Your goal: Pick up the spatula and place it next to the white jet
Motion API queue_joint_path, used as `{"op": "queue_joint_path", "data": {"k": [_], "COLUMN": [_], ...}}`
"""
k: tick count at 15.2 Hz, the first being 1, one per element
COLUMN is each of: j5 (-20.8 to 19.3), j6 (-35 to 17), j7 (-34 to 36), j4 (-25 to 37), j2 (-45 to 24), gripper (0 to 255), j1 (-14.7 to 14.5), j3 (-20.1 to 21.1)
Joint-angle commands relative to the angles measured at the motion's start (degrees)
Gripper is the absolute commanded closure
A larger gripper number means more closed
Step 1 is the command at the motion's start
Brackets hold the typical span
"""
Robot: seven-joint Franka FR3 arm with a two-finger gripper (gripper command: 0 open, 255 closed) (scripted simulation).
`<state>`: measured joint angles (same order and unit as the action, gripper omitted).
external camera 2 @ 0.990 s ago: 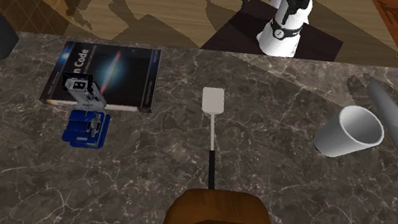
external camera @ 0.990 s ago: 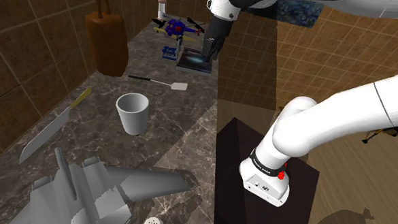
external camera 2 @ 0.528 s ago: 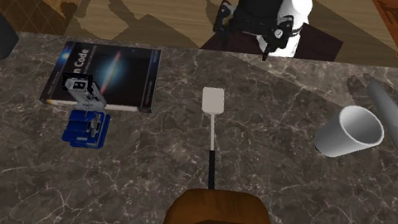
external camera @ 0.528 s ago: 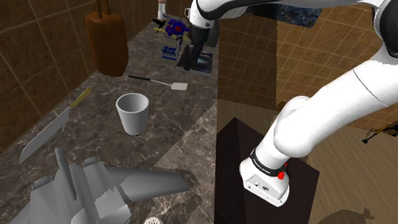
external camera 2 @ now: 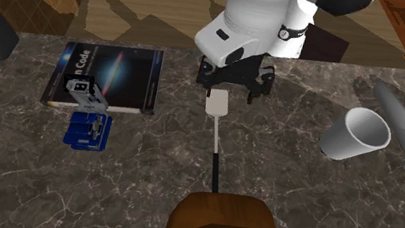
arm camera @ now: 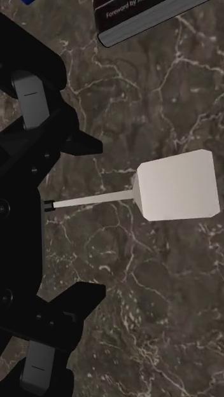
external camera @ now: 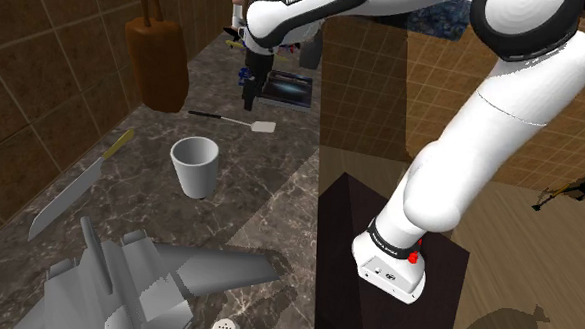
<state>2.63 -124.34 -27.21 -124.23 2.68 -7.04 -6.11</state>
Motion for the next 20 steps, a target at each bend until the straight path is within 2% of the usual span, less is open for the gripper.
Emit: {"op": "queue_joint_path", "data": {"k": [1,5,13,20], "j5": [0.3,0.9,1.5,1.4], "j6": [-1.3,-3.2,-8.3,-8.3], "j7": [-1.4,-4.3,-4.7,-4.7], "j4": [3.1,10.1,8.5,8.5], "j2": [-4.2,-12.9,-16.4,-16.4], "gripper": [0,0,0,0], "j1": [-0.5,-0.9,-0.9,-0.9], "j3": [0.4,1.2,1.4,1.4]}}
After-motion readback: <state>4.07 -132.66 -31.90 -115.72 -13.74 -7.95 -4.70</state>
